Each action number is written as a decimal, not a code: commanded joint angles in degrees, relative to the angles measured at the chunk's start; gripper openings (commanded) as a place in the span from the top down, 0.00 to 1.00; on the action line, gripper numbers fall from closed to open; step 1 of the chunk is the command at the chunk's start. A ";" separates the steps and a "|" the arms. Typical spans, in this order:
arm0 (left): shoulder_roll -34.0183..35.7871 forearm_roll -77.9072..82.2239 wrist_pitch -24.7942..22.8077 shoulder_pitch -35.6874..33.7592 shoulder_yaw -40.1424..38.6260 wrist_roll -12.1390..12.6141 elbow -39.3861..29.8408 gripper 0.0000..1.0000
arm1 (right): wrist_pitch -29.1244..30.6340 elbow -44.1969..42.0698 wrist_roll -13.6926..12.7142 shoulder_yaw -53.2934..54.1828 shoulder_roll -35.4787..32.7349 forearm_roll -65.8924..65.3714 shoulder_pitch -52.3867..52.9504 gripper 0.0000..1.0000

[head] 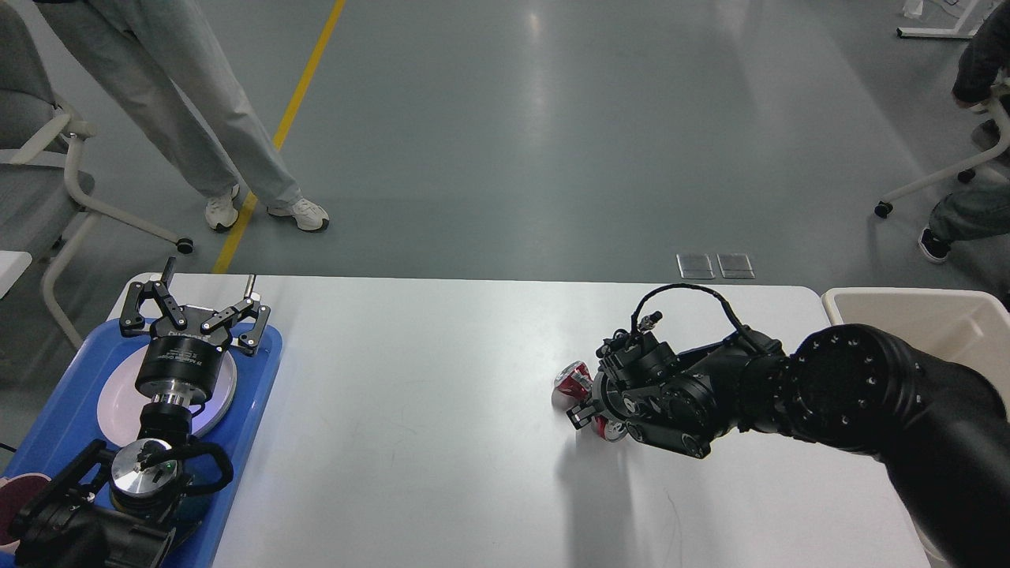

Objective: Tidy desktop
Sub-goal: 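Grasp the red snack wrapper with the right gripper, then carry the red wrapper into the white bin and release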

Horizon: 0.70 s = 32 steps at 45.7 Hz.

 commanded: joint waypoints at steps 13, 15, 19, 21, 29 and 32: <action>0.00 -0.03 -0.02 0.00 -0.02 0.00 0.00 0.04 | 1.93 2.73 -0.86 -0.34 -1.42 6.48 3.12 1.00; 0.00 -0.03 -0.02 0.00 -0.02 0.00 0.00 0.04 | 2.11 2.73 -0.86 -0.34 -1.42 6.74 3.21 1.00; 0.00 -0.03 -0.02 0.00 -0.02 0.00 0.00 0.04 | 2.11 2.73 -0.95 -0.34 -1.60 7.10 3.47 1.00; 0.00 0.05 -0.02 0.00 -0.02 0.00 0.00 0.04 | 2.46 2.90 -0.95 -0.25 -1.77 7.18 4.26 1.00; 0.00 0.05 -0.02 0.00 -0.02 0.00 0.00 0.04 | 5.09 9.84 -1.21 -0.42 -7.13 14.90 11.46 1.00; 0.00 0.05 -0.02 0.00 -0.02 0.00 0.00 0.04 | 8.17 13.27 -1.30 -1.39 -8.97 20.96 15.85 1.00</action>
